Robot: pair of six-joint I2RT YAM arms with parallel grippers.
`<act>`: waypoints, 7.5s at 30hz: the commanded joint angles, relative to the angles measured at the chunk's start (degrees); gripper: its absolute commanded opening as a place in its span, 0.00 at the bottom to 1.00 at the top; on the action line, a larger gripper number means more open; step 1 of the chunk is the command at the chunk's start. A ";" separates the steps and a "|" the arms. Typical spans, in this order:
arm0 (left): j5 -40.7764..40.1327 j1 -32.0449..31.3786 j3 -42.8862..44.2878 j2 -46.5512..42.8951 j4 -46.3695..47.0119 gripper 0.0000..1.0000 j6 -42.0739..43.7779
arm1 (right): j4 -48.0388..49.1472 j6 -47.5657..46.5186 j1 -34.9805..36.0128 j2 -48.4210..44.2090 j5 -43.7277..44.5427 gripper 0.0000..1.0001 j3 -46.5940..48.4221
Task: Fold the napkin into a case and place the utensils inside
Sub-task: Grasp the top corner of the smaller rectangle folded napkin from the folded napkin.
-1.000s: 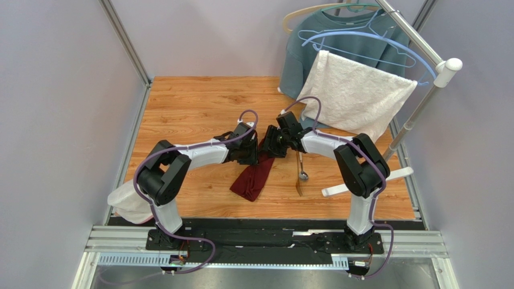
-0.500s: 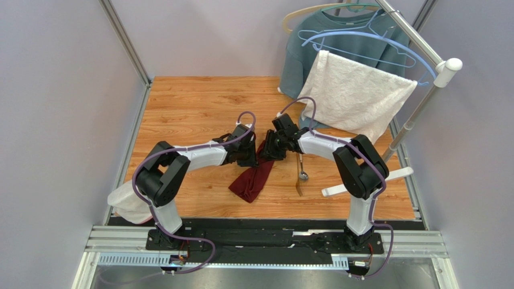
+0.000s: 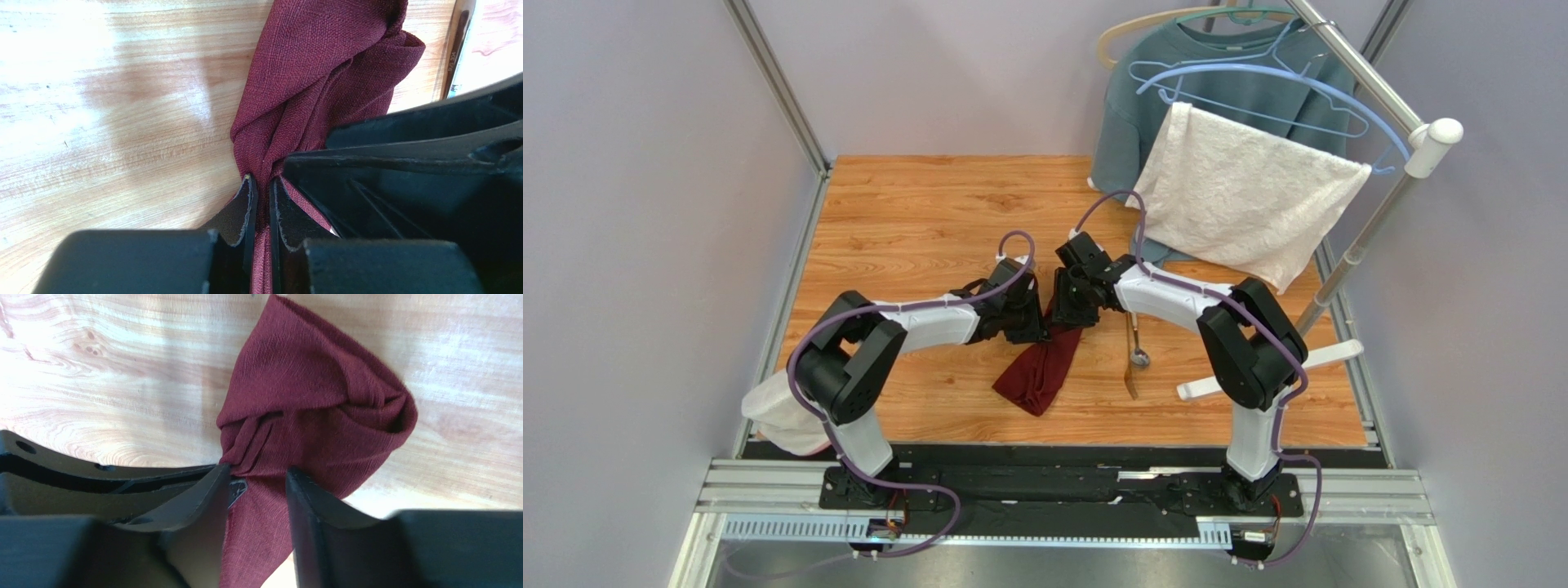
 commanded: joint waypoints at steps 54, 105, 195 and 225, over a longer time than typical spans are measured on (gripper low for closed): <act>-10.22 -0.28 0.43 -12.95 -3.77 0.20 8.94 | 13.80 -11.27 -1.25 -3.41 1.11 0.00 -8.48; -5.82 -3.62 7.21 -0.63 6.61 0.00 17.40 | 8.79 -10.40 -6.08 -5.70 -14.21 0.00 -7.86; -6.71 -2.04 2.99 -7.84 -9.92 0.99 7.82 | 33.77 9.82 -4.33 7.22 -17.89 0.05 -8.92; -4.59 -0.81 -10.01 -7.12 3.16 0.00 1.49 | 16.09 -2.04 -9.07 1.06 -28.17 0.27 0.48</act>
